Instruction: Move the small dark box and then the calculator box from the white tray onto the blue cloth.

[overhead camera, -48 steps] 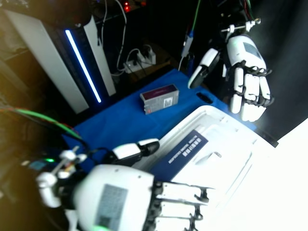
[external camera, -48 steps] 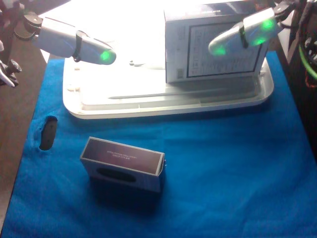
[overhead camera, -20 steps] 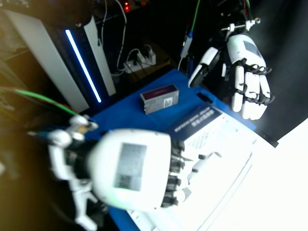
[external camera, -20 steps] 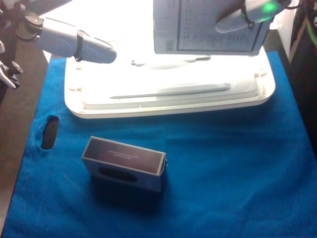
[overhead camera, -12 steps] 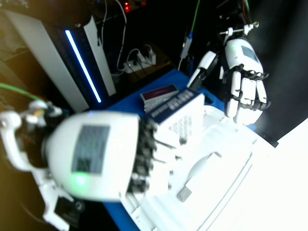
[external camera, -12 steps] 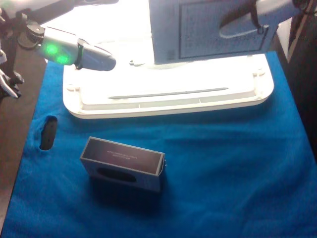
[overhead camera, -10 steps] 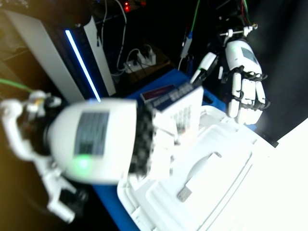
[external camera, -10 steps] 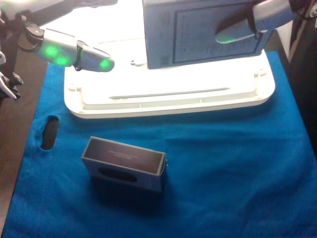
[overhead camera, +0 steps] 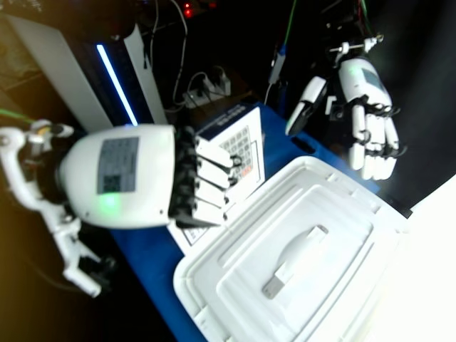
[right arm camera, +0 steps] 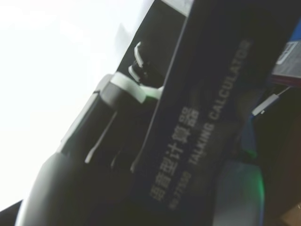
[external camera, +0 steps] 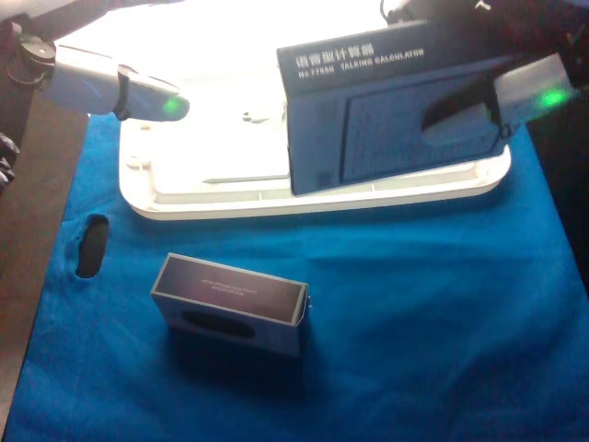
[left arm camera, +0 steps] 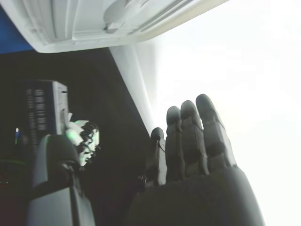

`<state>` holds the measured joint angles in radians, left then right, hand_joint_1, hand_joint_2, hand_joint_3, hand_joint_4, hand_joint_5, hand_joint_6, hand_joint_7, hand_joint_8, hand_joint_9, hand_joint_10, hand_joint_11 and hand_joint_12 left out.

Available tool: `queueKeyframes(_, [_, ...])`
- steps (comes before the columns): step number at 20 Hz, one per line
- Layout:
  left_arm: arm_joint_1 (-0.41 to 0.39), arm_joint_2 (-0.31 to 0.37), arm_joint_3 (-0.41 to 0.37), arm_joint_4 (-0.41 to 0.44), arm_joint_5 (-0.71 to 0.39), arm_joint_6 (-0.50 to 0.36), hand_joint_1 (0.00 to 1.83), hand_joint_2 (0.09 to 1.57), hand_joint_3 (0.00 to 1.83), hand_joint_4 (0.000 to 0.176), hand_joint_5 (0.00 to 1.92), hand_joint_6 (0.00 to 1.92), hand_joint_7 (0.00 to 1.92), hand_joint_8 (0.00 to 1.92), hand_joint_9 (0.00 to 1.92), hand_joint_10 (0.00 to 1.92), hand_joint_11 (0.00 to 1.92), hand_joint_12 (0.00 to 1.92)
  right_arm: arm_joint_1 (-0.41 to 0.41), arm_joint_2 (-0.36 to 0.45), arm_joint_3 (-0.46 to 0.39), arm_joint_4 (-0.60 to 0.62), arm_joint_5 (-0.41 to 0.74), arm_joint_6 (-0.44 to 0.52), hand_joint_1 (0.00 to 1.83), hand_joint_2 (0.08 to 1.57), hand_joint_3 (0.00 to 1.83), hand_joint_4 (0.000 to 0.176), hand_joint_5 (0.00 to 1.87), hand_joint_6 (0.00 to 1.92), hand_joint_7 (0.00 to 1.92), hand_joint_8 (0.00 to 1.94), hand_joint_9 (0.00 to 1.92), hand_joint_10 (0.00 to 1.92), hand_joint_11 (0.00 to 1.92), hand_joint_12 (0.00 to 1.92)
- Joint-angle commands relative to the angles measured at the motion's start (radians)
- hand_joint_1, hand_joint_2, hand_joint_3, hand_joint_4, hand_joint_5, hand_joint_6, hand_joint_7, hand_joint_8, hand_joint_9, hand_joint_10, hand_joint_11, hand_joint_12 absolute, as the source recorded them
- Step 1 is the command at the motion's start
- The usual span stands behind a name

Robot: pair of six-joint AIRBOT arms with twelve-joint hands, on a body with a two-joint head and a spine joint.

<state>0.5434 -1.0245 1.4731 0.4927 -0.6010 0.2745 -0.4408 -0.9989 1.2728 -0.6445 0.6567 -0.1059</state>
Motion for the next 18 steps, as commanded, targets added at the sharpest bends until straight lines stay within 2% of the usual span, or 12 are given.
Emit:
queueKeyframes(1, [-0.007,0.001,0.001,-0.043,-0.086,0.0,0.62,0.95,0.0,0.162,0.07,0.0,0.25,0.0,0.25,0.01,0.0,0.63,0.005,0.004,-0.002,0.06,0.107,0.003,1.14,1.17,0.0,0.0,0.88,1.12,1.08,1.2,1.02,1.71,0.99,1.92])
queueKeyframes(3, [-0.005,0.001,0.002,-0.043,-0.077,0.001,0.63,0.94,0.0,0.175,0.08,0.0,0.26,0.0,0.25,0.01,0.0,0.68,-0.014,0.001,-0.008,0.068,0.108,0.003,1.14,1.17,0.0,0.0,0.88,1.13,1.08,1.19,1.03,1.68,0.97,1.92])
queueKeyframes(4, [-0.004,0.001,0.002,-0.043,-0.077,0.001,0.65,0.94,0.0,0.168,0.08,0.0,0.26,0.0,0.25,0.0,0.0,0.71,-0.019,0.0,-0.01,0.068,0.108,0.003,1.15,1.14,0.0,0.0,0.93,1.04,1.15,1.12,1.09,1.61,0.99,1.9])
queueKeyframes(8, [-0.002,0.001,0.001,-0.043,-0.077,0.001,0.67,0.94,0.0,0.175,0.07,0.0,0.26,0.0,0.25,0.0,0.0,0.75,-0.061,0.002,-0.023,0.084,0.108,0.003,1.14,1.15,0.0,0.0,0.91,1.07,1.06,1.34,1.04,1.83,1.04,1.92])
queueKeyframes(9, [0.002,0.002,-0.001,-0.043,-0.076,0.001,0.67,0.95,0.0,0.176,0.07,0.0,0.25,0.0,0.25,0.0,0.0,0.77,-0.077,0.0,-0.025,0.093,0.109,0.003,1.14,1.15,0.0,0.0,0.92,1.06,1.07,1.34,1.06,1.79,1.05,1.92])
queueKeyframes(10, [0.005,0.004,-0.004,-0.043,-0.078,0.001,0.68,0.93,0.0,0.176,0.07,0.0,0.24,0.0,0.23,0.0,0.0,0.73,-0.089,-0.001,-0.026,0.098,0.109,0.003,1.14,1.14,0.0,0.0,0.93,1.05,1.14,1.12,1.11,1.64,1.04,1.92])
queueKeyframes(12, [0.008,0.005,-0.007,-0.043,-0.079,0.001,0.69,0.95,0.0,0.176,0.05,0.0,0.22,0.0,0.19,0.0,0.0,0.64,-0.127,-0.001,-0.027,0.123,0.125,0.003,1.14,1.14,0.0,0.0,0.93,1.04,1.18,0.92,1.09,1.54,0.98,1.92])
queueKeyframes(14, [0.008,0.005,-0.01,-0.043,-0.079,0.001,0.7,0.96,0.0,0.176,0.05,0.0,0.22,0.0,0.19,0.0,0.0,0.63,-0.177,-0.006,-0.018,0.167,0.175,0.002,1.14,1.15,0.0,0.0,0.91,1.08,1.11,0.98,0.99,1.59,0.87,1.92])
queueKeyframes(16, [0.013,0.007,-0.014,-0.043,-0.079,0.001,0.69,0.96,0.0,0.174,0.05,0.0,0.23,0.0,0.2,0.01,0.0,0.63,-0.197,-0.012,-0.014,0.173,0.175,0.002,1.14,1.16,0.0,0.0,0.89,1.11,1.08,1.03,0.98,1.61,0.87,1.92])
queueKeyframes(17, [0.013,0.008,-0.015,-0.043,-0.079,0.001,0.69,0.95,0.0,0.16,0.05,0.0,0.24,0.0,0.22,0.01,0.0,0.66,-0.201,-0.014,-0.014,0.173,0.175,0.002,1.14,1.16,0.0,0.0,0.9,1.09,1.09,1.09,1.0,1.65,0.91,1.92])
queueKeyframes(18, [0.013,0.007,-0.016,-0.043,-0.079,0.001,0.69,0.95,0.0,0.153,0.06,0.0,0.26,0.0,0.25,0.01,0.0,0.71,-0.207,-0.016,-0.013,0.173,0.175,0.002,1.14,1.15,0.0,0.0,0.92,1.06,1.07,1.07,0.99,1.59,0.88,1.92])
